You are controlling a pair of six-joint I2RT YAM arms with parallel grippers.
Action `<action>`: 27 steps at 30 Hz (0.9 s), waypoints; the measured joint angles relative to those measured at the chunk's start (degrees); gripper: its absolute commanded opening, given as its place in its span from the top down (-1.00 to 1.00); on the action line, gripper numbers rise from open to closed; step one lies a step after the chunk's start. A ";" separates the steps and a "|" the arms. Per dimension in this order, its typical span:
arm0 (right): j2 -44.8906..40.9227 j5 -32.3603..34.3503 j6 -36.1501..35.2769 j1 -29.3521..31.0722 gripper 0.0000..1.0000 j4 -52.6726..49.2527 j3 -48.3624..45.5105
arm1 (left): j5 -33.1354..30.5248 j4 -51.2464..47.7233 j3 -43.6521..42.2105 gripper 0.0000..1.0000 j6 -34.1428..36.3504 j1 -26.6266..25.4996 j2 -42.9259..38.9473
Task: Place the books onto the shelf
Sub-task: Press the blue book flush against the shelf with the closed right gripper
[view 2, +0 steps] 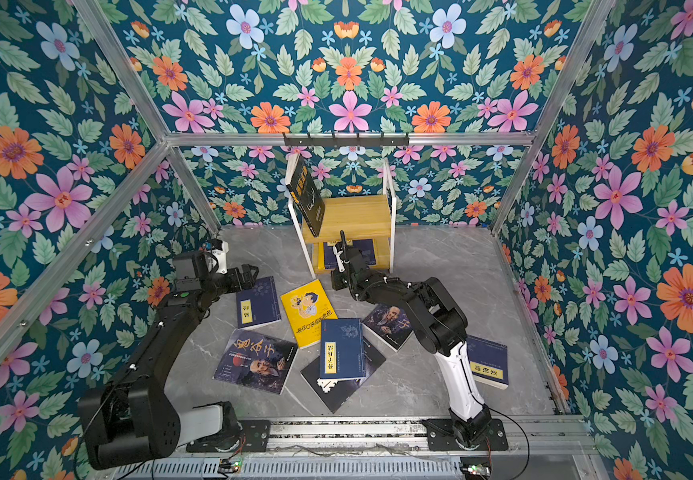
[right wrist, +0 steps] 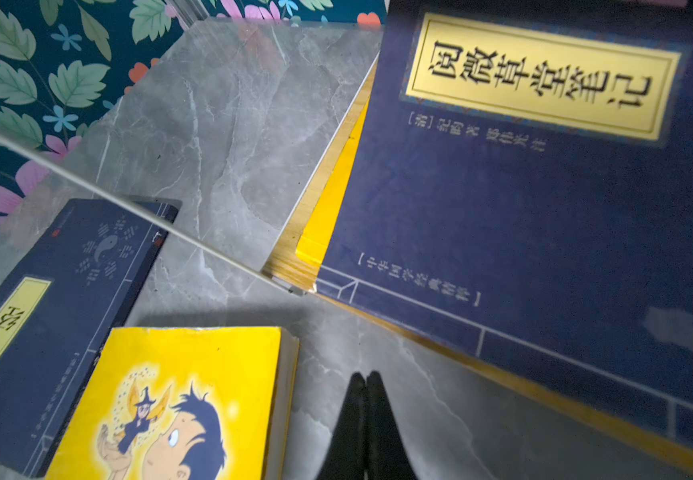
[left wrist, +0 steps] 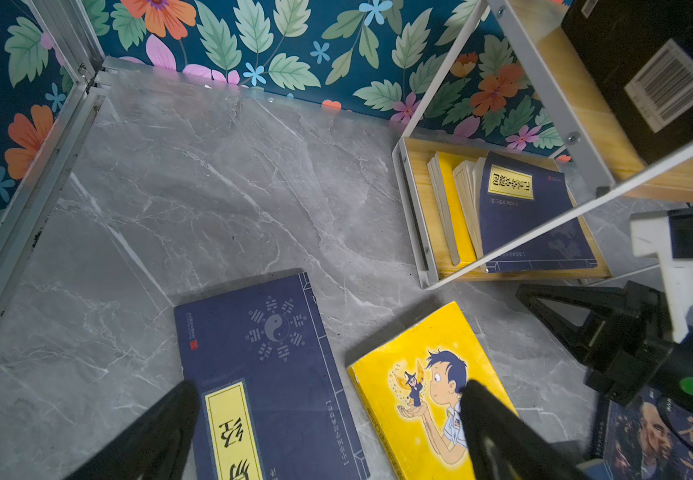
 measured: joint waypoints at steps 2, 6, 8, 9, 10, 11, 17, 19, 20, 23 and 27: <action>0.50 0.02 0.17 -0.11 0.99 0.07 0.42 | 0.00 -0.02 -0.02 -0.99 0.00 0.00 0.20; 0.76 0.28 0.68 -0.09 0.99 0.44 0.57 | 0.07 0.00 -0.02 -0.99 0.00 0.00 0.39; 0.83 0.70 1.07 -0.09 0.99 0.83 0.55 | 0.07 0.11 -0.02 -0.99 0.00 0.00 0.42; 0.96 0.74 1.33 -0.09 0.99 1.14 0.55 | 0.07 0.13 -0.02 -1.00 0.00 0.00 0.42; 1.11 0.79 1.66 -0.09 0.99 1.38 0.55 | 0.07 0.15 -0.02 -1.00 0.00 0.00 0.44; 1.25 0.92 2.27 -0.09 0.99 1.68 0.55 | 0.11 0.20 -0.02 -0.99 0.00 0.00 0.46; 1.88 1.33 3.17 -0.13 0.99 2.16 1.14 | 0.20 0.24 -0.02 -0.99 0.00 0.00 0.46; 1.92 1.33 3.19 -0.13 0.99 2.10 1.31 | 0.20 0.28 -0.02 -0.99 0.00 0.00 0.46; 2.01 1.38 3.30 -0.13 0.99 2.10 1.38 | 0.20 0.28 -0.02 -0.99 0.00 0.00 0.46; 2.32 1.55 3.61 -0.13 0.99 2.43 1.57 | 0.20 0.33 -0.02 -0.99 0.00 0.00 0.46; 2.95 1.75 3.98 -0.26 0.99 2.93 2.14 | 0.20 0.35 -0.09 -0.99 0.00 0.00 0.46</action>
